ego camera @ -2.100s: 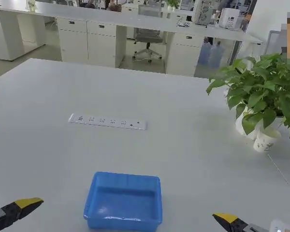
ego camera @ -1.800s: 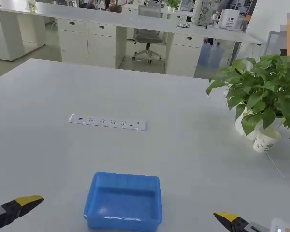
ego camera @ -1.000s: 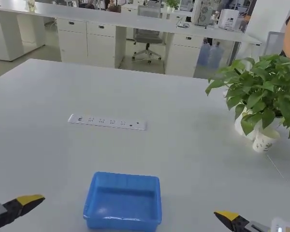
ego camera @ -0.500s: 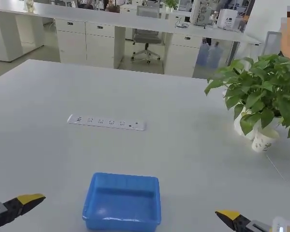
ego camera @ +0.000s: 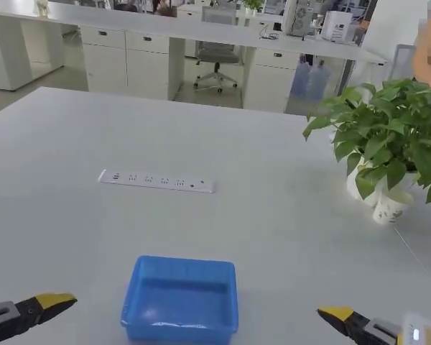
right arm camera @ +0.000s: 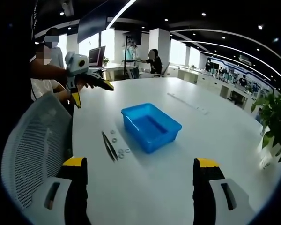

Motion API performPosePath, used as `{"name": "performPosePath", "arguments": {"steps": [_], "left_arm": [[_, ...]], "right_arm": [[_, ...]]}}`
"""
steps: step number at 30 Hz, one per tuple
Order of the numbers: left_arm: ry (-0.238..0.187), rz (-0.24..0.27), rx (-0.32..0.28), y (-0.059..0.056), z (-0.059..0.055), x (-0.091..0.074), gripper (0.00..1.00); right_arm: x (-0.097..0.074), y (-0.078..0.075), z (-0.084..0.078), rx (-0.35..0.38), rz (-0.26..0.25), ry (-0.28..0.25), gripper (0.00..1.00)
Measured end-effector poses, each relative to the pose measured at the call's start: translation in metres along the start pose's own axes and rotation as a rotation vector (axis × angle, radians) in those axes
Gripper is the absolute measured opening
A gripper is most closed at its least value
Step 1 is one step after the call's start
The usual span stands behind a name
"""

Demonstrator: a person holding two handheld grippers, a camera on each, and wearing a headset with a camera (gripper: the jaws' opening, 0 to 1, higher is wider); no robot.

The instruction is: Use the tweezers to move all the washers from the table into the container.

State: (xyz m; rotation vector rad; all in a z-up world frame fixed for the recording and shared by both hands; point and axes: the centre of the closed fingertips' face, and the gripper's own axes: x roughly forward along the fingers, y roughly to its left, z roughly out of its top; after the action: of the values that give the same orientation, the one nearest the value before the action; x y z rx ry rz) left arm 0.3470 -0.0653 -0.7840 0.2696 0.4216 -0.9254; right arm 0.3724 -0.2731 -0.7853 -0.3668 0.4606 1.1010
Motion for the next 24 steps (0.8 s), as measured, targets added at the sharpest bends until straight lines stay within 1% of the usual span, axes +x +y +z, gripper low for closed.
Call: {"name": "performPosePath", "arguments": {"steps": [3, 4, 5, 7, 8, 10, 13, 16, 18, 22, 23, 24], "left_arm": [[0.018, -0.022, 0.016, -0.004, -0.001, 0.002, 0.83], [0.032, -0.033, 0.026, -0.005, -0.003, 0.004, 0.8], [0.037, -0.038, 0.031, -0.006, -0.004, 0.004, 0.79], [0.049, -0.053, 0.042, -0.008, -0.005, 0.006, 0.74], [0.06, -0.064, 0.053, -0.01, -0.007, 0.007, 0.72], [0.088, -0.091, 0.072, -0.013, -0.011, 0.009, 0.67], [0.113, -0.114, 0.092, -0.017, -0.015, 0.014, 0.62], [0.133, -0.144, 0.103, -0.021, -0.018, 0.018, 0.58], [0.153, -0.161, 0.115, -0.024, -0.021, 0.022, 0.55], [0.201, -0.193, 0.151, -0.029, -0.029, 0.03, 0.5], [0.209, -0.2, 0.156, -0.03, -0.031, 0.032, 0.49], [0.215, -0.213, 0.16, -0.03, -0.035, 0.034, 0.48]], "right_arm": [[0.002, 0.001, 0.001, -0.02, 0.019, 0.011, 0.91], [0.003, 0.003, 0.0, -0.037, 0.029, 0.025, 0.9], [0.003, 0.005, -0.001, -0.049, 0.041, 0.037, 0.89], [0.005, 0.007, -0.001, -0.06, 0.052, 0.044, 0.85], [0.006, 0.01, -0.001, -0.069, 0.067, 0.046, 0.84], [0.008, 0.012, -0.002, -0.078, 0.08, 0.058, 0.81], [0.012, 0.015, -0.003, -0.1, 0.101, 0.071, 0.76], [0.016, 0.019, -0.003, -0.126, 0.127, 0.085, 0.71], [0.02, 0.021, -0.005, -0.136, 0.142, 0.096, 0.68], [0.027, 0.025, -0.012, -0.17, 0.171, 0.135, 0.62], [0.029, 0.026, -0.014, -0.174, 0.179, 0.142, 0.62], [0.031, 0.028, -0.016, -0.186, 0.19, 0.152, 0.61]]}}
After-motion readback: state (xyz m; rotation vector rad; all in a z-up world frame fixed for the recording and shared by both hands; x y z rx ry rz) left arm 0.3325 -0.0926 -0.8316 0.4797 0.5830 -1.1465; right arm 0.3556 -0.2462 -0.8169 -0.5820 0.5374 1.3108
